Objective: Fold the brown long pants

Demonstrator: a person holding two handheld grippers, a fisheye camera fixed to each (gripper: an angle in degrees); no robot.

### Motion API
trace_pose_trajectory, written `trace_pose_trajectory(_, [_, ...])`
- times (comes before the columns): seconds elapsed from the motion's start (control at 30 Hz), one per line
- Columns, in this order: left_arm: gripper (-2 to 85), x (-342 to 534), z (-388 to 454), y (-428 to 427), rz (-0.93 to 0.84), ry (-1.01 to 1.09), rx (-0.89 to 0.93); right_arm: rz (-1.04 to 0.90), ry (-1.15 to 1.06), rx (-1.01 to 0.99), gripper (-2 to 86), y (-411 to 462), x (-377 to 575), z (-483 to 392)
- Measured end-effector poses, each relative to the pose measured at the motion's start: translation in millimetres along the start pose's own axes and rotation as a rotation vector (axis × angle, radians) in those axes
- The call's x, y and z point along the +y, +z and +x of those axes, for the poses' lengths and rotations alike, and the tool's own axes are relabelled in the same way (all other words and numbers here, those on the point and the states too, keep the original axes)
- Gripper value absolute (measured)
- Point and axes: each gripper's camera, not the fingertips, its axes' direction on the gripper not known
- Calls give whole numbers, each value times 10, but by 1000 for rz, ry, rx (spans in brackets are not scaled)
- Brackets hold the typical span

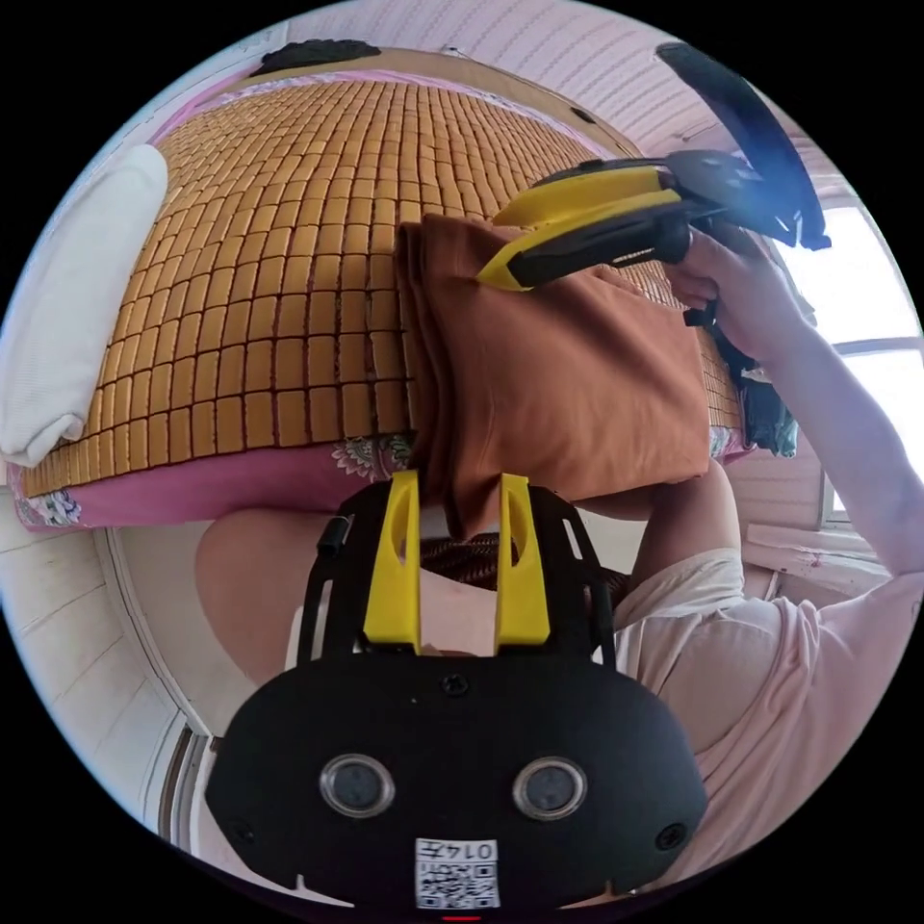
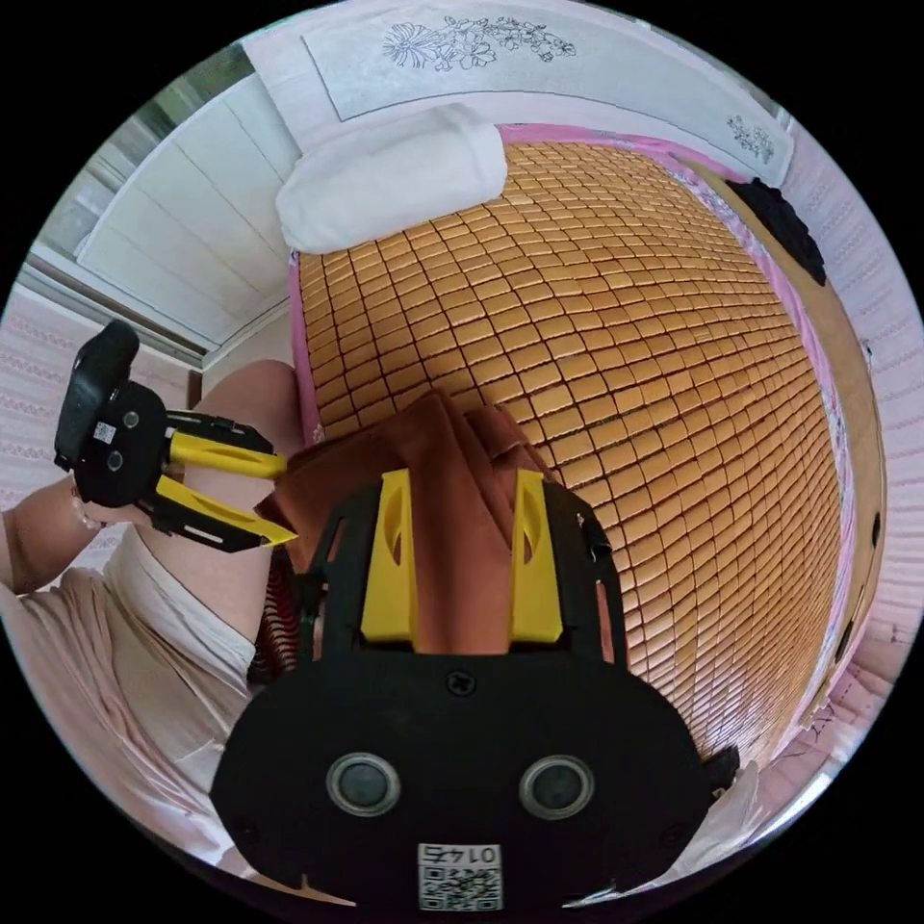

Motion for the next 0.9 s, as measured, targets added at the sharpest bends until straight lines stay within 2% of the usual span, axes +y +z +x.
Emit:
trace_pose_trajectory(0.13, [52,-19,137,77,-15,46,-38,4,31,-47,84,25,54,124])
trace_pose_trajectory(0.2, [31,30,212,44,31,69,-39,42,6,-44,21,-54,153,130])
trace_pose_trajectory(0.3, [11,154,423,-81,150,155,-51,177,-18,-29,5,-328,478,110])
trace_pose_trajectory(0.4, [3,233,747,-221,252,280,-32,334,65,-36,0,-803,1028,181])
trace_pose_trajectory(0.53, [-1,140,1366,-385,405,473,156,505,256,6,2,-1653,2019,339])
trace_pose_trajectory(0.63, [1,70,1677,-563,518,543,306,532,249,-37,8,-2154,2126,458])
trace_pose_trajectory(0.7, [4,65,1647,-595,562,507,312,515,220,-119,15,-2164,1785,586])
trace_pose_trajectory(0.73, [9,59,1538,-545,563,450,226,492,228,-151,22,-2006,1439,672])
trace_pose_trajectory(0.77, [17,9,1336,-418,515,331,78,459,277,-179,42,-1737,1086,763])
trace_pose_trajectory(0.83, [36,-111,866,-102,383,99,-34,331,333,-218,56,-1260,681,866])
trace_pose_trajectory(0.87, [40,-166,548,123,290,-33,-22,283,371,-200,56,-1055,596,869])
trace_pose_trajectory(0.9, [42,-167,430,204,270,-77,-7,279,384,-189,54,-1002,607,853])
